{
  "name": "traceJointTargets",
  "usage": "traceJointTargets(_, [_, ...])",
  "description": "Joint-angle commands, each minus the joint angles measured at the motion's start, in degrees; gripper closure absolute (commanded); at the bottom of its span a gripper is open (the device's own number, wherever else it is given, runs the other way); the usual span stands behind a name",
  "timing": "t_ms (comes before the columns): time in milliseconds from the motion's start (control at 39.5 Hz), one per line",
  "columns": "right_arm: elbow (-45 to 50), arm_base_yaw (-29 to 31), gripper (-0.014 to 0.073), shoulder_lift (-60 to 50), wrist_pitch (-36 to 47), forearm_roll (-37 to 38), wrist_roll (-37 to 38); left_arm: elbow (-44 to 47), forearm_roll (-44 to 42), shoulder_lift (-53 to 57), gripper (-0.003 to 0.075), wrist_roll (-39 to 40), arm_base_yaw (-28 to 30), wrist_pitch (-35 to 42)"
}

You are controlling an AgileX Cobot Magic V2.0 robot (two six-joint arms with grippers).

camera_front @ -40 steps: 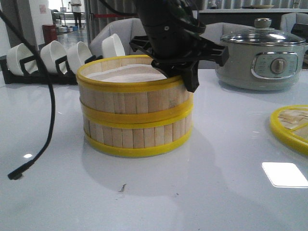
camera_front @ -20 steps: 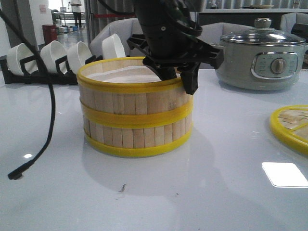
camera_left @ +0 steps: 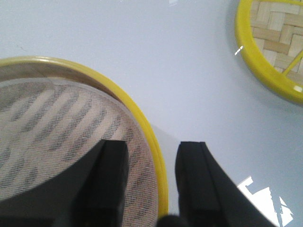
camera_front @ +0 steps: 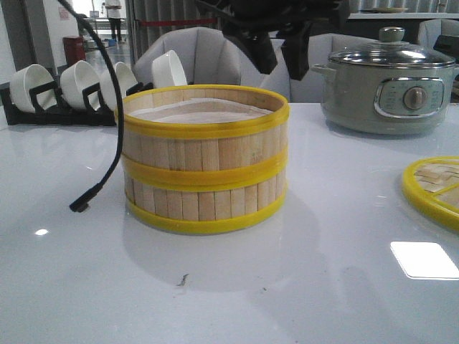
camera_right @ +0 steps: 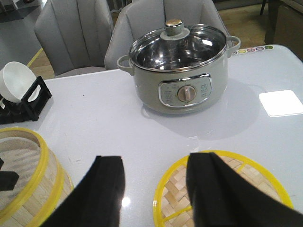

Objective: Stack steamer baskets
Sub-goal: 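Raise the left gripper away from the stacked baskets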

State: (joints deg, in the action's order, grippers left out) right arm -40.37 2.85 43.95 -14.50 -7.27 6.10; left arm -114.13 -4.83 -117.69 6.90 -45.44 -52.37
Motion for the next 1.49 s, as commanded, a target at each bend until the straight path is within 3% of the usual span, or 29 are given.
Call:
traceJointTargets(0, [-2.18, -0.09, 0.0171, -0.03, 5.02, 0.15, -0.1, -3.23, -0.44, 5.6, 0.0573, 0.23, 0.7, 1.65])
traceJointTargets(51, [-2.18, -0.09, 0.0171, -0.03, 5.02, 0.15, -0.1, -3.23, -0.33, 7.27, 0.065, 0.23, 1.7, 2.55])
traceJointTargets(101, [-2.18, -0.09, 0.0171, -0.03, 4.98, 0.15, -0.1, -3.23, -0.33, 9.12, 0.0621, 0.36, 2.87, 3.3])
traceJointTargets(278, [-2.18, -0.09, 0.0171, -0.03, 4.63, 0.15, -0.1, -3.23, -0.44, 17.42, 0.0633, 1.2, 9.12, 6.13])
traceJointTargets(506, [-2.18, -0.09, 0.0171, -0.03, 3.57, 0.15, -0.1, -1.43, -0.74, 28.34, 0.0633, 2.14, 22.07, 6.11])
traceJointTargets(684, [-2.18, -0.09, 0.0171, -0.03, 2.15, 0.15, -0.1, 9.33, -1.78, 38.37, 0.0633, 6.26, 34.05, 11.36])
traceJointTargets(835, [-2.18, -0.09, 0.0171, -0.03, 2.0, 0.15, -0.1, 22.06, -1.78, 47.09, 0.0633, 6.26, 40.65, 14.77])
traceJointTargets(1266, [-2.18, -1.6, 0.0171, -0.03, 0.6, 0.15, -0.1, 64.24, -1.54, 70.78, 0.0636, 6.26, 41.17, 29.25])
traceJointTargets(1468, [-2.18, -2.35, 0.0171, -0.03, -3.02, 0.15, -0.2, 77.96, -1.11, 77.63, 0.0636, 6.26, 38.66, 34.23])
